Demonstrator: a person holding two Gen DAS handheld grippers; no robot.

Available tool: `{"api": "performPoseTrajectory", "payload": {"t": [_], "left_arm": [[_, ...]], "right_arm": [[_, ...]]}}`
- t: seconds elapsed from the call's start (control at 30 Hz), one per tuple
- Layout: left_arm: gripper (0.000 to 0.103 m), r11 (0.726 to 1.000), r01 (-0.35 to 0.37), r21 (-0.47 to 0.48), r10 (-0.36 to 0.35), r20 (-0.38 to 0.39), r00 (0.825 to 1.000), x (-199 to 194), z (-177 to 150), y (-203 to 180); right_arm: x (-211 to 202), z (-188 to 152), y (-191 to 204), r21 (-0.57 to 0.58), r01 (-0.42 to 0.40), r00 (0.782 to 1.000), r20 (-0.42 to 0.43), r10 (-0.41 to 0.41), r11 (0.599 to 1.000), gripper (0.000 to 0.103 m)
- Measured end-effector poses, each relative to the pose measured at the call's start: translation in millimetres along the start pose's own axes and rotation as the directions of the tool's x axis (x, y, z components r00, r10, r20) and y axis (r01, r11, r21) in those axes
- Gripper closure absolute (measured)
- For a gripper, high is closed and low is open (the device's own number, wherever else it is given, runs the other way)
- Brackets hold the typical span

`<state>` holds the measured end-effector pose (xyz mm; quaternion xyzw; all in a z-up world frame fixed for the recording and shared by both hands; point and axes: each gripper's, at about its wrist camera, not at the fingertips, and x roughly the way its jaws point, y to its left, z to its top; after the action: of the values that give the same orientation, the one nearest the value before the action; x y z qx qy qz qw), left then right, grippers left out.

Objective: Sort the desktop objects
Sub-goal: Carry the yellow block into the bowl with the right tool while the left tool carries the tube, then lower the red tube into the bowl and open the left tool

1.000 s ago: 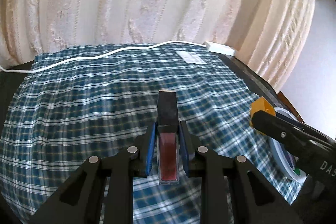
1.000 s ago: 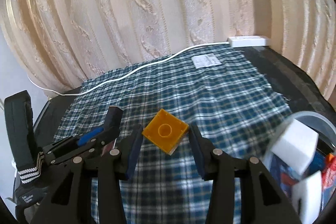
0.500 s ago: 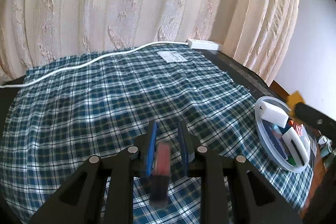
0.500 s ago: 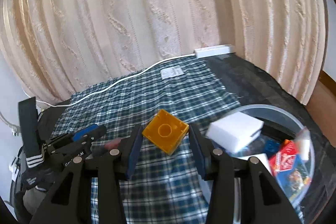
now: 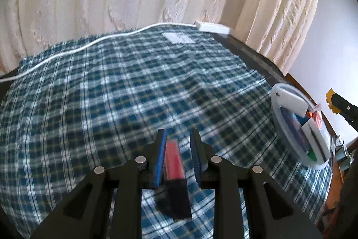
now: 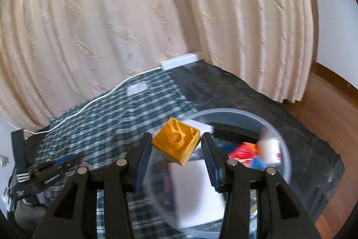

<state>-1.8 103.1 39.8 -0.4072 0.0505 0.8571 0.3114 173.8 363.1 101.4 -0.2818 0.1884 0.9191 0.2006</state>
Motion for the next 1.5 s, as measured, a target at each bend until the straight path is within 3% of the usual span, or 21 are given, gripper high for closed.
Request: {"api": "performPoseTrajectory", "payload": {"t": [0.07, 0.2, 0.47, 0.5, 0.57, 0.6, 0.73, 1.0, 1.5], "left_arm": [[0.074, 1.0, -0.017, -0.008, 0.017, -0.017, 1.0, 2.7, -4.4, 1.7], [0.061, 0.999, -0.037, -0.005, 0.037, -0.042, 0.998, 5.9, -11.0, 1.6], [0.058, 0.996, -0.075, 0.037, 0.077, -0.062, 0.995, 11.5, -18.3, -6.5], [0.058, 0.995, -0.084, 0.048, 0.087, -0.068, 0.994, 13.3, -19.6, -7.6], [0.077, 0.994, -0.09, 0.057, 0.094, -0.076, 0.993, 17.1, -22.1, -8.3], [0.079, 0.994, -0.093, 0.052, 0.097, -0.073, 0.993, 17.5, -23.2, -8.1], [0.08, 0.994, -0.092, 0.052, 0.095, -0.059, 0.994, 14.3, -22.4, -11.8], [0.08, 0.996, -0.052, 0.07, 0.052, -0.002, 0.999, -2.0, -13.3, -38.8], [0.08, 0.975, 0.147, 0.166, -0.152, 0.017, 0.988, -7.4, 13.4, -136.0]], "right_arm": [[4.5, -1.5, -10.9, 0.019, -0.002, 1.0, -0.02, 0.002, 1.0, 0.053], [6.1, -5.0, -21.6, 0.043, 0.003, 1.0, -0.016, -0.002, 0.999, 0.031], [1.9, -9.0, -24.4, 0.052, -0.021, 1.0, -0.003, 0.021, 0.998, 0.03], [1.6, -9.3, -24.5, 0.052, -0.024, 1.0, -0.003, 0.024, 0.998, 0.03], [0.0, -10.1, -25.2, 0.052, -0.027, 1.0, 0.002, 0.027, 0.998, 0.03], [-1.0, -10.8, -26.3, 0.053, -0.027, 1.0, 0.005, 0.027, 0.998, 0.03], [-3.8, -11.1, -32.1, 0.067, -0.029, 1.0, 0.015, 0.028, 0.997, 0.03], [-9.5, -10.8, -41.2, 0.083, -0.036, 0.999, 0.036, 0.033, 0.996, 0.03], [-13.3, -13.5, -71.4, 0.126, -0.055, 0.998, 0.048, 0.05, 0.991, 0.03]]}}
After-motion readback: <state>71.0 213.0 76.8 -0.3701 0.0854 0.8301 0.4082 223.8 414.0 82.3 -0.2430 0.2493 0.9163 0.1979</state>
